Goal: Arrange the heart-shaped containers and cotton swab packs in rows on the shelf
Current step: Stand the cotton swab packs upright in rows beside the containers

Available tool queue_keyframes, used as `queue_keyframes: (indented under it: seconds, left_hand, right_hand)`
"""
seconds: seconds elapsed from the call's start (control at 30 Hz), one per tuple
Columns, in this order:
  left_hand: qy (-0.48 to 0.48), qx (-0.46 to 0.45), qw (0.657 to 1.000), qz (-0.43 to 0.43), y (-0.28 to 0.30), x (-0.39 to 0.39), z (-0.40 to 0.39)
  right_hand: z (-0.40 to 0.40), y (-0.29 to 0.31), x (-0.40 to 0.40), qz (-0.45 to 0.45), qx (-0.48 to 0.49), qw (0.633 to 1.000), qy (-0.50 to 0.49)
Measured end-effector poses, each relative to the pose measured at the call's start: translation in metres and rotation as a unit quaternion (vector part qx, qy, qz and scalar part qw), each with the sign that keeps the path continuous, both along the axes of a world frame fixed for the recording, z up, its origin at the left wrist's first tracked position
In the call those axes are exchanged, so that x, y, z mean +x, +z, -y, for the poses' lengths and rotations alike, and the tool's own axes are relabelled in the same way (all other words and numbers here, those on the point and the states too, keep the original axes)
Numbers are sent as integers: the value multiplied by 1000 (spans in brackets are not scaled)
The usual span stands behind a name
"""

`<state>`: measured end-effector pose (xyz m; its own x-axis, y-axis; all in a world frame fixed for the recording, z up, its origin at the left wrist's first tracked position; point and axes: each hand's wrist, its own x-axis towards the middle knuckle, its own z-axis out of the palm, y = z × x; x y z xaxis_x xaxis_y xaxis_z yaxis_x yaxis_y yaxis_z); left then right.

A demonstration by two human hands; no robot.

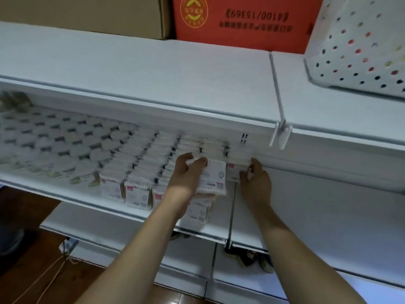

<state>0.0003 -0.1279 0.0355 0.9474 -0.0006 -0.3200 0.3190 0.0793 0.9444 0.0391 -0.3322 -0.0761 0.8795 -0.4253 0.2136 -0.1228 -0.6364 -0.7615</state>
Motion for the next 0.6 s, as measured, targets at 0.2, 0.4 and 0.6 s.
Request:
queue_keyframes:
  seconds: [0.2, 0.4, 0.6]
  left_hand:
    - [-66, -3, 998, -11, -3, 14, -13]
    - [-105, -52, 993, 5, 1, 20, -7]
    - [-129, -3, 989, 68, -4, 18, 10]
  right_hand:
    - [-6, 4, -2, -38, -29, 999, -11]
    - [-16, 40, -31, 51, 16, 996, -77]
    - [-52, 90, -76, 8, 196, 977, 82]
